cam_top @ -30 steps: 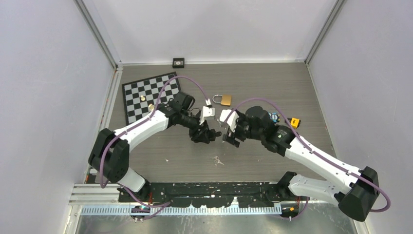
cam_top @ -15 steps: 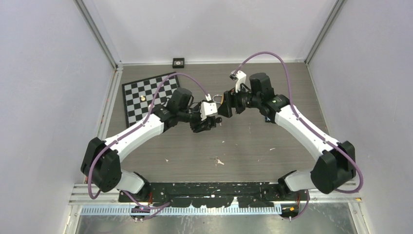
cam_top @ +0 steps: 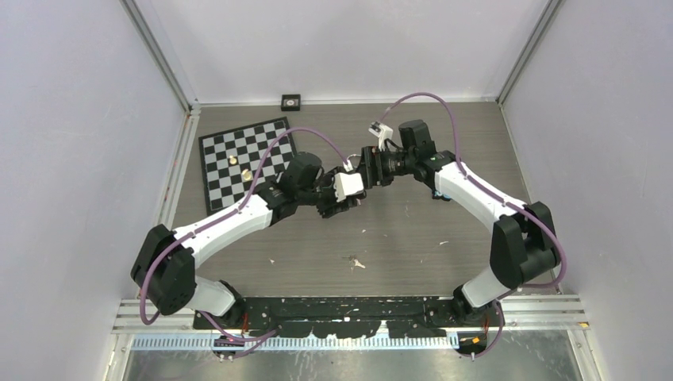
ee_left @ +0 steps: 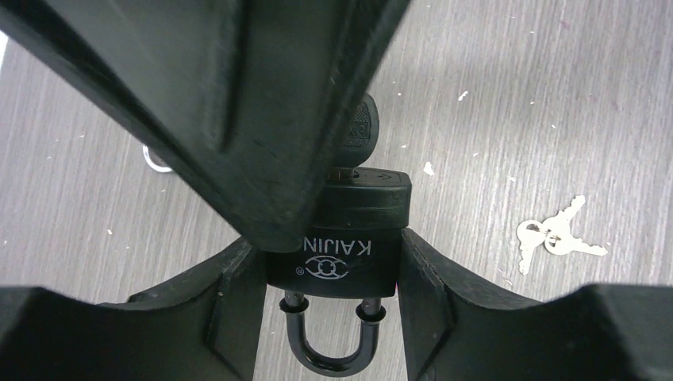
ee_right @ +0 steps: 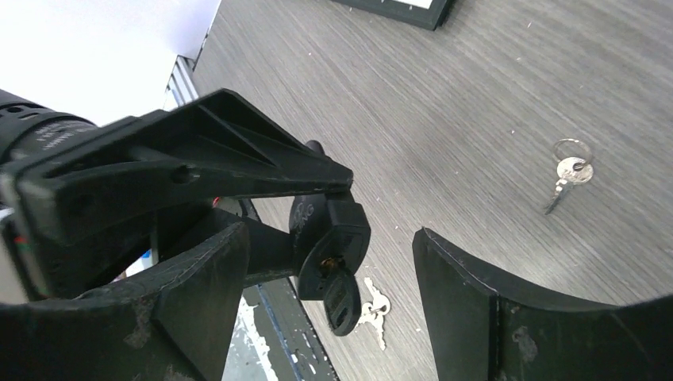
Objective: Unlock with the key
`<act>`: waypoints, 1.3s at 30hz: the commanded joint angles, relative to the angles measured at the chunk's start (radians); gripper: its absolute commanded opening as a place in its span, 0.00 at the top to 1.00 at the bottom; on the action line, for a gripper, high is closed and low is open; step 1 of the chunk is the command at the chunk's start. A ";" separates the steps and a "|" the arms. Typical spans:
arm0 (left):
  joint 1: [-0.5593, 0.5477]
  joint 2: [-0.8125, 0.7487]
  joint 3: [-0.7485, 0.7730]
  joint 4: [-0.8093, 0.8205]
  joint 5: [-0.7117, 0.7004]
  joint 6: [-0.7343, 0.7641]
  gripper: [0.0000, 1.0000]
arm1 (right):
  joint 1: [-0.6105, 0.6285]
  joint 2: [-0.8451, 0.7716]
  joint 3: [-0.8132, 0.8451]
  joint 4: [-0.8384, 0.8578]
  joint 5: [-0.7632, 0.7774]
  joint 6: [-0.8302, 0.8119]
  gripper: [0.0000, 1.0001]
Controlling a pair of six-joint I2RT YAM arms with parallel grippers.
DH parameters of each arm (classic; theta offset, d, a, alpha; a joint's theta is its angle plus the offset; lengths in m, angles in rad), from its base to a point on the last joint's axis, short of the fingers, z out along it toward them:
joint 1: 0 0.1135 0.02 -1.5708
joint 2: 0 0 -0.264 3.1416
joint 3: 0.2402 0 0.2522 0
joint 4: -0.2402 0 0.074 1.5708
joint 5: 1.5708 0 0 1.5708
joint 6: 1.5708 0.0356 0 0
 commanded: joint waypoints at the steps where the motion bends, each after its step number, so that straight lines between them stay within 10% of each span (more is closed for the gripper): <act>1: 0.004 -0.046 0.025 0.156 -0.035 -0.030 1.00 | -0.008 0.058 0.015 0.040 -0.101 0.038 0.21; 23: 0.003 -0.006 0.044 0.192 -0.128 -0.048 1.00 | -0.009 0.168 -0.017 0.227 -0.246 0.187 0.53; 28: 0.004 -0.004 0.040 0.193 -0.125 -0.054 0.99 | -0.013 0.164 -0.012 0.232 -0.257 0.179 0.84; 31: 0.004 -0.013 0.028 0.190 -0.105 -0.056 0.85 | -0.033 0.139 -0.013 0.221 -0.249 0.158 0.96; 39: 0.071 -0.082 0.023 0.133 0.051 -0.132 0.08 | -0.050 0.023 -0.019 0.063 -0.188 -0.095 1.00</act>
